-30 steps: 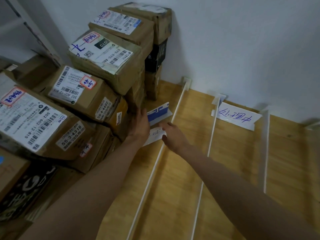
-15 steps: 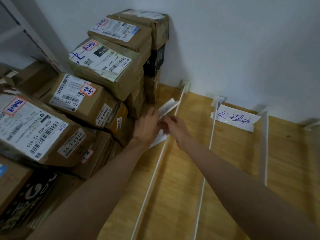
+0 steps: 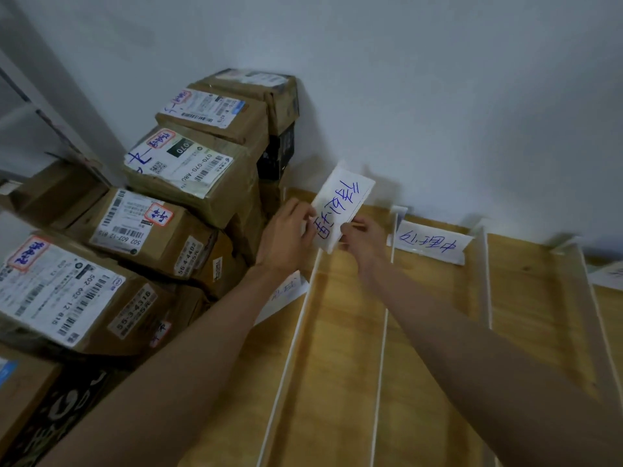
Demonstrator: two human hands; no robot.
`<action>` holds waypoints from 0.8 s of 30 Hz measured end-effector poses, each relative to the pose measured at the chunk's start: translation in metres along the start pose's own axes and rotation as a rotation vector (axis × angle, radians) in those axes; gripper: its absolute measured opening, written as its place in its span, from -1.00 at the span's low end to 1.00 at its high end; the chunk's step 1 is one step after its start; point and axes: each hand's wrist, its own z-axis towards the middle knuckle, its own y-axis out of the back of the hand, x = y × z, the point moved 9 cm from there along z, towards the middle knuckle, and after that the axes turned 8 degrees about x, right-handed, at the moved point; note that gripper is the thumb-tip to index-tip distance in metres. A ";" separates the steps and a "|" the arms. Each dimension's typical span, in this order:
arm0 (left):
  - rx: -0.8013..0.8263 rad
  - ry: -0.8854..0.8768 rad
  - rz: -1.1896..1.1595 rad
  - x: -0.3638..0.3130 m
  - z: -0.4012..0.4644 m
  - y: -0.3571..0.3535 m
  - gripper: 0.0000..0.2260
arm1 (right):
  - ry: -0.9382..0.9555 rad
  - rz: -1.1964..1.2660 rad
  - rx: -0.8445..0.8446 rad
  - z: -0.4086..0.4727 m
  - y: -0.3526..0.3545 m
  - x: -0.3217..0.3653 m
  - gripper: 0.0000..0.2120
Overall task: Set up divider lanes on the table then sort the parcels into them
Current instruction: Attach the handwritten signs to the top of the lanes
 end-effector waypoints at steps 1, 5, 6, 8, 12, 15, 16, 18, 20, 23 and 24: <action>-0.017 0.016 -0.013 -0.005 0.009 0.006 -0.88 | 0.041 -0.071 -0.030 0.000 0.009 0.011 -0.77; -0.019 0.021 -0.085 -0.030 0.041 0.020 -0.65 | 0.217 -0.377 -0.091 -0.007 0.039 0.053 -0.81; -0.001 -0.001 -0.098 -0.036 0.047 0.019 -0.59 | 0.253 -0.478 -0.087 -0.008 0.044 0.060 -0.80; 0.053 -0.051 -0.088 -0.049 0.054 0.012 -0.52 | 0.306 -0.678 -0.086 -0.009 0.052 0.069 -0.76; 0.109 -0.100 -0.010 -0.060 0.058 -0.009 -0.74 | 0.333 -0.959 -0.142 -0.005 0.072 0.077 -0.69; 0.114 -0.087 -0.003 -0.056 0.059 -0.022 -0.81 | 0.333 -1.072 -0.122 -0.005 0.080 0.079 -0.70; 0.126 -0.080 -0.001 -0.055 0.060 -0.027 -0.82 | 0.340 -1.092 -0.111 -0.003 0.082 0.078 -0.69; 0.149 -0.068 0.009 -0.052 0.063 -0.035 -0.87 | 0.356 -1.097 -0.099 0.000 0.086 0.076 -0.68; 0.145 -0.056 0.006 -0.047 0.068 -0.038 -0.90 | 0.360 -1.093 -0.133 0.005 0.093 0.076 -0.68; 0.096 -0.003 -0.053 -0.037 0.077 -0.040 -0.91 | 0.316 -1.020 -0.257 0.016 0.112 0.075 -0.70; 0.074 0.024 -0.088 -0.032 0.079 -0.040 -0.91 | 0.291 -0.942 -0.267 0.023 0.117 0.072 -0.69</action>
